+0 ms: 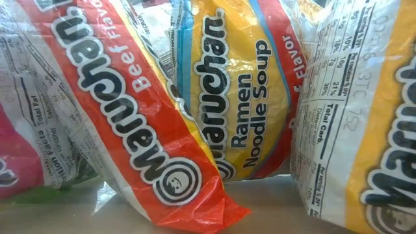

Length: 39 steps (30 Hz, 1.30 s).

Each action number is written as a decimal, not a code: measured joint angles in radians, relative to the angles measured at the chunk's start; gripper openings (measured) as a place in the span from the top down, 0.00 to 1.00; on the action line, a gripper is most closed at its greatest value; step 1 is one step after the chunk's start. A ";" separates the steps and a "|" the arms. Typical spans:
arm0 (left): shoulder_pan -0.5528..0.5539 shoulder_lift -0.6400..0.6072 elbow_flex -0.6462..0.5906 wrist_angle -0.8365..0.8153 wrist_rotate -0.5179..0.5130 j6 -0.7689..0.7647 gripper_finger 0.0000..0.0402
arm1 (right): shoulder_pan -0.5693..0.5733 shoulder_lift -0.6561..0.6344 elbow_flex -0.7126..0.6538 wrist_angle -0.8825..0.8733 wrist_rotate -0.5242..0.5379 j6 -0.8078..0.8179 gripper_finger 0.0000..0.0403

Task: Pick & Place Food Item
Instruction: Put the blue baby spoon into the white bin, then put the silver spoon into the white bin

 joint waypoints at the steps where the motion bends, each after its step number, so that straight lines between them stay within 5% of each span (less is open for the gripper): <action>1: 0.000 0.000 0.000 0.000 0.000 0.000 0.79 | 0.000 0.000 0.000 0.000 0.000 0.000 0.85; 16: 0.000 0.000 0.000 0.000 0.000 0.000 0.79 | 0.015 -0.010 -0.001 -0.050 0.001 0.039 0.85; 25: 0.000 0.000 0.000 0.000 0.000 0.000 0.79 | 0.053 -0.151 -0.001 -0.074 -0.011 0.097 0.85; 39: 0.000 0.000 0.000 0.000 0.000 0.000 0.79 | 0.212 -0.391 -0.025 -0.119 -0.352 0.304 0.85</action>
